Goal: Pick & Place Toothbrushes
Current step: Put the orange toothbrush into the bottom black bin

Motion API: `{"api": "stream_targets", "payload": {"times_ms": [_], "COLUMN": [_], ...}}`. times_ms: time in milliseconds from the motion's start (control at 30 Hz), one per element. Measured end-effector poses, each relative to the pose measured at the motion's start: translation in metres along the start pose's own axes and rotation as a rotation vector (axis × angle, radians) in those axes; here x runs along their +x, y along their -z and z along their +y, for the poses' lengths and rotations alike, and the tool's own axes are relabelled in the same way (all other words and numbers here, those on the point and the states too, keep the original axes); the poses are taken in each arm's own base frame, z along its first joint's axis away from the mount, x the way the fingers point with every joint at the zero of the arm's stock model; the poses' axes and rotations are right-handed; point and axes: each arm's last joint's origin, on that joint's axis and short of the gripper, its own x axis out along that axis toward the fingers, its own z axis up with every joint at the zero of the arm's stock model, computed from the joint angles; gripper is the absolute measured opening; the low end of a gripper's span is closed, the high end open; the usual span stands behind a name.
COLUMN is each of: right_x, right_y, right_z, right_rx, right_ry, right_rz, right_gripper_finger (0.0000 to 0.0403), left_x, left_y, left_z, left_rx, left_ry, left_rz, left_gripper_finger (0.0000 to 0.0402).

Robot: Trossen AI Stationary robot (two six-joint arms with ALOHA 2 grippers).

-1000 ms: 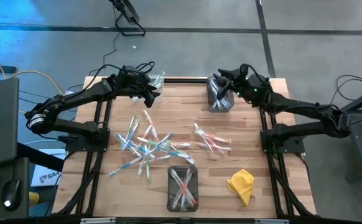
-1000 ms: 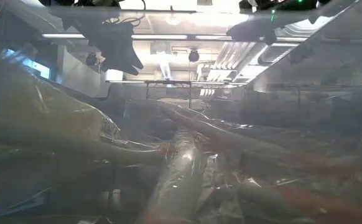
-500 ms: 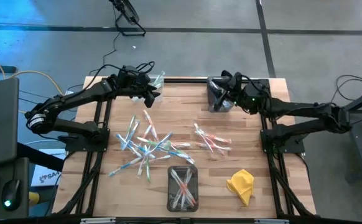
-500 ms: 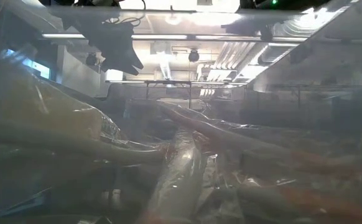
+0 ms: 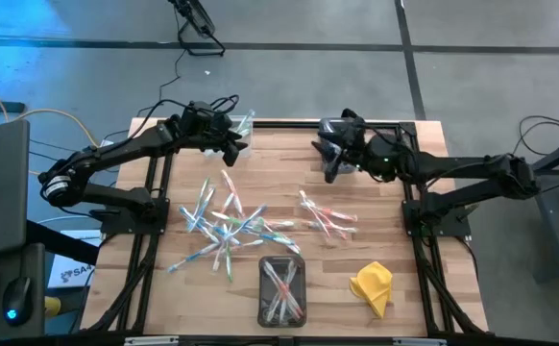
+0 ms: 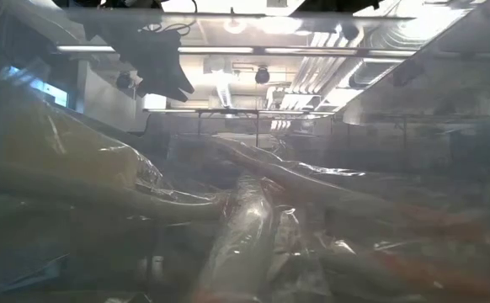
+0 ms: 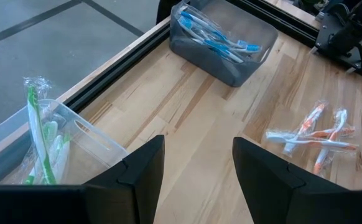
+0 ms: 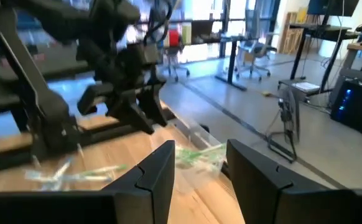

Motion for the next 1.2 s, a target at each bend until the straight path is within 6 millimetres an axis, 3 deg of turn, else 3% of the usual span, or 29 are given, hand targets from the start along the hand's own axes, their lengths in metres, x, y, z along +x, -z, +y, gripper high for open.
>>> {"api": "stream_targets", "payload": {"times_ms": [333,567,700,967,1200], "right_x": [0.041,0.065,0.073,0.083,0.090], "right_y": [0.006,0.028,0.045,0.081,0.094], "right_z": [0.024,0.034,0.038,0.045,0.046], "right_rx": [-0.064,0.132,0.266,0.321,0.469], "right_ry": [0.053,-0.019,-0.032,0.042,0.063], "right_rz": [0.307,0.494,0.606,0.783,0.857], "right_gripper_finger": [0.0138,0.0138,0.0138,0.0138,0.0138], "left_x": [0.000,0.000,0.000,0.000,0.000], "left_y": [0.000,0.000,0.000,0.000,0.000], "left_z": [0.000,0.000,0.000,0.000,0.000], "left_rx": [0.000,0.000,0.000,0.000,0.000], "left_ry": [0.000,0.001,0.001,0.005,0.005], "left_rz": [0.000,0.000,0.000,0.001,0.001], "left_gripper_finger": [0.0187,0.0187,0.0187,0.0187,0.0187]}}
